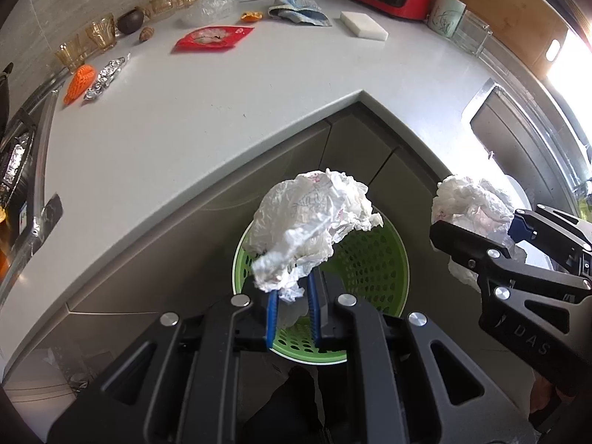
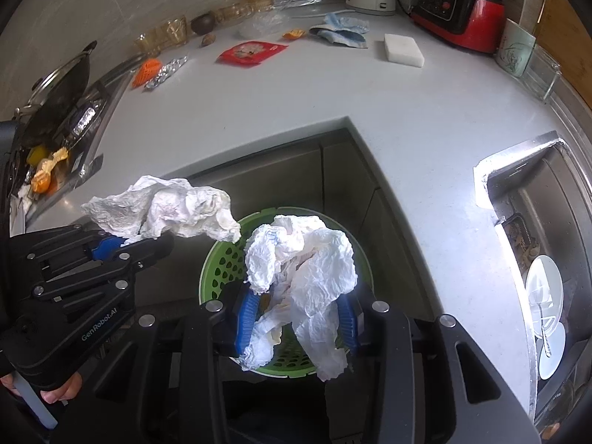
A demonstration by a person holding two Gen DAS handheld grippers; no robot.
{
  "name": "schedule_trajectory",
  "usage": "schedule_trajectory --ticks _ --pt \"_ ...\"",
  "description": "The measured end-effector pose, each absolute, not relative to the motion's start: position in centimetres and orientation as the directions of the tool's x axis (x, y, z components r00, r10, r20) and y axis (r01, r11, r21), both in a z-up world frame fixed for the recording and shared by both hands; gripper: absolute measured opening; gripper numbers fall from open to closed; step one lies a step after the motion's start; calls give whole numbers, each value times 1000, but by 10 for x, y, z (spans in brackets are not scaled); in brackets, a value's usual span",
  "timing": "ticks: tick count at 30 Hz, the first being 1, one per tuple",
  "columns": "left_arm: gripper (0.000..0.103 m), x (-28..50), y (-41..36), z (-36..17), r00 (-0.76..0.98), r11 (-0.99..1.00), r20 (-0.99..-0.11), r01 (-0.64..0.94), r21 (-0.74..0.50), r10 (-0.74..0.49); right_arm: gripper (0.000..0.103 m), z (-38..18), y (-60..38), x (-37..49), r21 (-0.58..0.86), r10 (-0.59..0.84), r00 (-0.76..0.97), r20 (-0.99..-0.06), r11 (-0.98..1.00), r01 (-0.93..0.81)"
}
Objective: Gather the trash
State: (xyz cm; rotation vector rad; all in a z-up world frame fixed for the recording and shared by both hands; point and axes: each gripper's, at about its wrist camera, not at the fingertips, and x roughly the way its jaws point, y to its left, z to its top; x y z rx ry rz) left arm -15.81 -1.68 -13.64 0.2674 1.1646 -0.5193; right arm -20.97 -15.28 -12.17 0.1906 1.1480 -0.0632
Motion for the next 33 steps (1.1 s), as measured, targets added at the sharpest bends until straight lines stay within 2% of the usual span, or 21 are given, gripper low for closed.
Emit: schedule_trajectory --ticks 17,18,20,21,22,26,33 --pt "15 -155 -28 -149 238 847 -944 526 -73 -229 40 -129 -153 -205 125 66 383 -921 983 131" --pt "17 -156 -29 -151 230 844 -946 531 -74 -228 40 -129 -153 -204 125 67 382 -922 984 130" --pt "28 -155 -30 -153 218 842 -949 534 -77 -226 40 -129 -153 -203 125 67 381 -922 984 129" --pt "38 -155 -31 -154 214 842 -951 534 -77 -222 40 -129 -154 -203 124 67 380 -923 984 128" --pt "43 -155 -31 -154 215 843 -951 533 -76 -222 40 -129 -154 -203 124 66 380 -923 984 129" --pt "55 -155 -31 -153 224 846 -949 529 -72 -221 40 -130 -156 -202 124 66 376 -924 983 133" --pt "64 -149 -23 -150 236 862 -947 501 -75 -220 40 -130 -159 -201 122 63 377 -924 983 136"
